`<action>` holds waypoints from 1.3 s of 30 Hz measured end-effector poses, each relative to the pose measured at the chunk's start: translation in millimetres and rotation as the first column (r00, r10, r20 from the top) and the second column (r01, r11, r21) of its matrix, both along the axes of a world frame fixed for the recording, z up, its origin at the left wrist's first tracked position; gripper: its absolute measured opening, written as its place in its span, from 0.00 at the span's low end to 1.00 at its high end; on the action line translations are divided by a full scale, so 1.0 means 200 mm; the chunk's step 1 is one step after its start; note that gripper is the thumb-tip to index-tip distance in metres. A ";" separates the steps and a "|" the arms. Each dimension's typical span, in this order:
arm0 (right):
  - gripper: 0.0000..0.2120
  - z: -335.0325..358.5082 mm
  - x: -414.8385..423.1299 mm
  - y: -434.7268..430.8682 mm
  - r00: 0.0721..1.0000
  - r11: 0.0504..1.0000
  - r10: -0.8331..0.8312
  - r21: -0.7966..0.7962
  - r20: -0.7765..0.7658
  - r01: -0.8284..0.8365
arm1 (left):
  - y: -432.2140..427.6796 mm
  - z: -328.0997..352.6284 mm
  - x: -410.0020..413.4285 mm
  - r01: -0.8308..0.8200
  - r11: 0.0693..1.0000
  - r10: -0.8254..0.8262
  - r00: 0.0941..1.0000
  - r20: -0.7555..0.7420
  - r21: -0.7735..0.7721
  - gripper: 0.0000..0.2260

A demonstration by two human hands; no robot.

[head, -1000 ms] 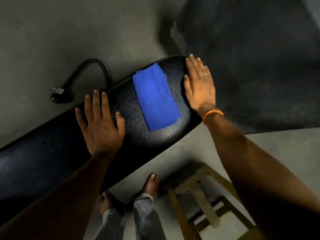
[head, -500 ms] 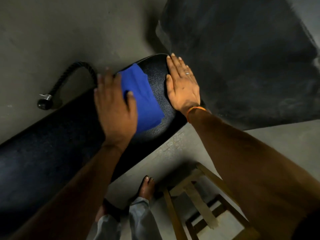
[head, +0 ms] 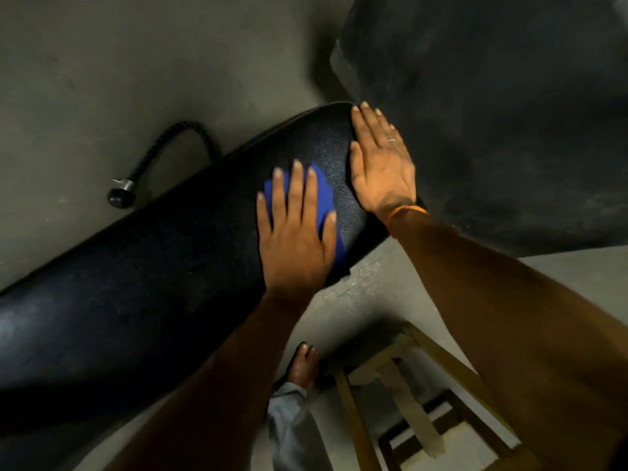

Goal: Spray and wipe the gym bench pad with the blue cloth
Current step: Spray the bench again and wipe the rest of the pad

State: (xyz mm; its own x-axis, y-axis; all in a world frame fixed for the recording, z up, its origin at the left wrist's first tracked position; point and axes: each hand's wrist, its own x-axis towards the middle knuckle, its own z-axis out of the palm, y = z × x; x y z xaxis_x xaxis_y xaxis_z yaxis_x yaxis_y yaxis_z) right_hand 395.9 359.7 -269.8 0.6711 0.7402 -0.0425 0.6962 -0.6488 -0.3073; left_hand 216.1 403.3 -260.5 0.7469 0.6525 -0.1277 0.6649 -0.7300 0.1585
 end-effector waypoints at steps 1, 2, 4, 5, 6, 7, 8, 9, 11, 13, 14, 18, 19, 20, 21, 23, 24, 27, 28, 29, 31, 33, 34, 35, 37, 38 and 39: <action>0.27 0.00 0.00 0.00 1.000 1.000 -0.005 -0.002 0.010 0.005 | -0.03 0.00 -0.07 0.040 0.999 -0.041 0.999 -0.026 -0.032 0.30; 0.28 -0.01 0.00 0.00 1.000 1.000 -0.007 0.002 0.022 0.007 | -0.02 -0.01 -0.10 0.063 0.997 -0.064 0.998 -0.028 -0.045 0.30; 0.28 -0.04 -0.01 -0.01 0.999 1.000 0.005 0.018 0.042 -0.006 | 0.07 -0.03 -0.06 0.065 0.998 -0.065 0.998 -0.015 -0.016 0.30; 0.28 -0.04 -0.01 -0.01 0.999 1.000 0.017 0.022 0.046 -0.018 | 0.11 -0.04 0.01 0.051 0.999 -0.051 0.999 0.002 0.005 0.29; 0.29 -0.04 -0.01 -0.01 0.999 0.999 0.026 0.023 0.047 -0.027 | 0.15 -0.05 0.08 0.023 1.000 -0.024 0.999 0.021 0.014 0.29; 0.29 -0.04 -0.01 -0.01 0.999 0.999 0.027 0.021 0.047 -0.028 | 0.19 -0.06 0.15 -0.017 1.000 0.017 0.999 0.035 0.001 0.29; 0.29 -0.04 -0.01 -0.01 0.998 1.000 0.023 0.016 0.051 -0.024 | 0.21 -0.06 0.22 -0.056 0.998 0.056 0.997 0.048 -0.006 0.29; 0.29 -0.03 -0.01 -0.01 0.998 1.000 0.022 0.010 0.054 -0.023 | 0.21 -0.06 0.26 -0.091 0.996 0.091 0.994 0.056 -0.012 0.29; 0.29 -0.02 -0.01 -0.02 0.998 1.000 0.030 0.003 0.057 -0.031 | 0.18 -0.05 0.23 -0.100 0.995 0.100 0.992 0.072 -0.004 0.30; 0.29 -0.01 -0.02 -0.01 0.994 0.996 0.084 0.008 0.066 -0.085 | 0.08 -0.03 0.09 -0.035 0.999 0.034 0.997 0.067 0.016 0.31; 0.29 0.00 -0.02 -0.02 0.988 0.990 0.142 0.003 0.066 -0.142 | 0.02 -0.02 0.00 -0.001 1.000 0.001 0.999 0.045 0.009 0.32; 0.30 0.01 0.00 -0.03 0.937 0.938 0.345 -0.053 0.053 -0.342 | 0.02 -0.03 -0.13 0.117 0.993 -0.117 0.993 -0.009 -0.022 0.33; 0.30 0.01 0.00 -0.02 0.928 0.928 0.370 -0.064 0.046 -0.367 | 0.08 -0.04 -0.08 0.119 0.993 -0.119 0.993 0.001 -0.001 0.32; 0.30 0.01 0.00 -0.01 0.924 0.923 0.381 -0.076 0.039 -0.377 | 0.14 -0.05 -0.02 0.109 0.994 -0.109 0.994 0.021 0.029 0.32; 0.30 0.01 0.00 -0.01 0.924 0.923 0.380 -0.085 0.036 -0.376 | 0.20 -0.05 0.05 0.079 0.996 -0.080 0.996 0.035 0.034 0.32; 0.30 0.01 -0.01 -0.01 0.929 0.927 0.367 -0.099 0.045 -0.361 | 0.27 -0.06 0.15 0.004 1.000 -0.005 0.999 0.042 0.019 0.32; 0.30 0.02 -0.01 -0.02 0.931 0.928 0.362 -0.109 0.048 -0.355 | 0.27 -0.06 0.16 -0.018 1.000 0.017 0.999 0.039 0.018 0.32; 0.31 0.07 -0.07 0.00 0.956 0.950 0.290 -0.129 0.030 -0.284 | 0.15 -0.03 0.01 -0.012 0.999 0.011 0.999 0.031 0.042 0.31; 0.31 0.08 -0.13 0.02 0.967 0.959 0.253 -0.136 0.014 -0.249 | 0.10 -0.02 -0.08 -0.001 0.999 0.001 1.000 0.012 0.043 0.32; 0.32 0.10 -0.20 0.04 0.973 0.964 0.232 -0.135 -0.003 -0.230 | 0.06 0.00 -0.18 0.009 0.999 -0.008 1.000 -0.018 0.047 0.32; 0.32 0.09 -0.35 0.04 0.964 0.957 0.265 -0.123 -0.003 -0.264 | 0.07 0.01 -0.31 0.051 0.996 -0.046 0.996 -0.078 0.068 0.31; 0.31 0.06 -0.42 0.01 0.946 0.938 0.325 -0.129 -0.001 -0.322 | 0.17 0.00 -0.32 0.067 0.996 -0.062 0.995 -0.075 0.063 0.30; 0.31 0.05 -0.42 0.00 0.941 0.934 0.338 -0.125 0.000 -0.336 | 0.24 -0.01 -0.28 0.055 0.996 -0.051 0.997 -0.056 0.071 0.30; 0.31 0.04 -0.41 0.00 0.941 0.934 0.339 -0.123 0.006 -0.336 | 0.31 -0.02 -0.22 0.033 0.997 -0.030 0.999 -0.033 0.074 0.30; 0.31 0.02 -0.40 0.01 0.944 0.937 0.329 -0.132 0.021 -0.323 | 0.43 -0.04 -0.09 -0.038 0.999 0.038 0.999 -0.007 0.032 0.31; 0.31 0.02 -0.40 0.01 0.943 0.936 0.331 -0.131 0.027 -0.325 | 0.47 -0.04 -0.04 -0.065 0.998 0.065 0.998 -0.006 0.015 0.31; 0.31 0.03 -0.40 0.02 0.942 0.936 0.334 -0.127 0.031 -0.327 | 0.48 -0.03 -0.02 -0.078 0.997 0.078 0.997 -0.005 0.003 0.31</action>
